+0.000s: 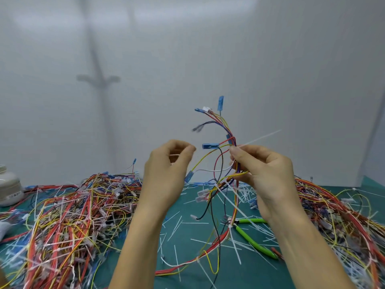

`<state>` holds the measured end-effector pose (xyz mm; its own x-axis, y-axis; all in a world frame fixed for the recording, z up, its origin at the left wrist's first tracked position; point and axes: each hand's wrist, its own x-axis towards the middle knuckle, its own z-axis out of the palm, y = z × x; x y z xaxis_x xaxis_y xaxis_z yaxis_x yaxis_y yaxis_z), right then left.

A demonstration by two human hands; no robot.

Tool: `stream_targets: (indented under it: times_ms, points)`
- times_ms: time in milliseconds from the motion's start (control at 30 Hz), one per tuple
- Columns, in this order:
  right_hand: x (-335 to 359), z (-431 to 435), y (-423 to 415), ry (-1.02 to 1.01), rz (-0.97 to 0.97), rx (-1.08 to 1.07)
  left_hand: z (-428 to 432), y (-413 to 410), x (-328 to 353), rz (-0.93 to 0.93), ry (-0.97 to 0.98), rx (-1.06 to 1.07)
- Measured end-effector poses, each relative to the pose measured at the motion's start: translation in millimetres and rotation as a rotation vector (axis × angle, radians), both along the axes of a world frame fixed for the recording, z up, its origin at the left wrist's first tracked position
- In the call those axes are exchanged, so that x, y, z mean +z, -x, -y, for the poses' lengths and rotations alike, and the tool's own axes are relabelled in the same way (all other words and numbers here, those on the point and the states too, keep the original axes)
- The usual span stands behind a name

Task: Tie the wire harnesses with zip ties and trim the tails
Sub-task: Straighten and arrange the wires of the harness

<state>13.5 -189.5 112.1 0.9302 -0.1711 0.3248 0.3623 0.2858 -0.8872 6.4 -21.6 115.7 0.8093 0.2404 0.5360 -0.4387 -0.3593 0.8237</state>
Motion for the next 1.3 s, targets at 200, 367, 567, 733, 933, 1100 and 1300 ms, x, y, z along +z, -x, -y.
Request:
stream_targets:
  times_ms: [200, 367, 567, 733, 933, 1100, 1300]
  points:
    - [2, 1, 1, 0.032, -0.071, 0.013, 9, 15, 8, 0.003, -0.239, -0.037]
    - [5, 0, 8, 0.11, -0.03, 0.088, 20, 11, 1, -0.138, -0.281, -0.151]
    - [17, 20, 16, 0.217, 0.036, 0.537, 13, 7, 2, -0.059, 0.032, -0.219]
    - [15, 17, 13, 0.678, 0.145, 0.189, 13, 10, 3, -0.05, 0.163, -0.32]
    - [8, 18, 9, 0.605, 0.064, 0.312, 8, 10, 4, -0.044, 0.271, -0.321]
    - [6, 9, 11, 0.553, 0.122, 0.376, 7, 8, 3, -0.055, 0.254, -0.363]
    - [4, 6, 7, 0.472, 0.135, 0.265, -4, 13, 6, -0.115, 0.055, -0.274]
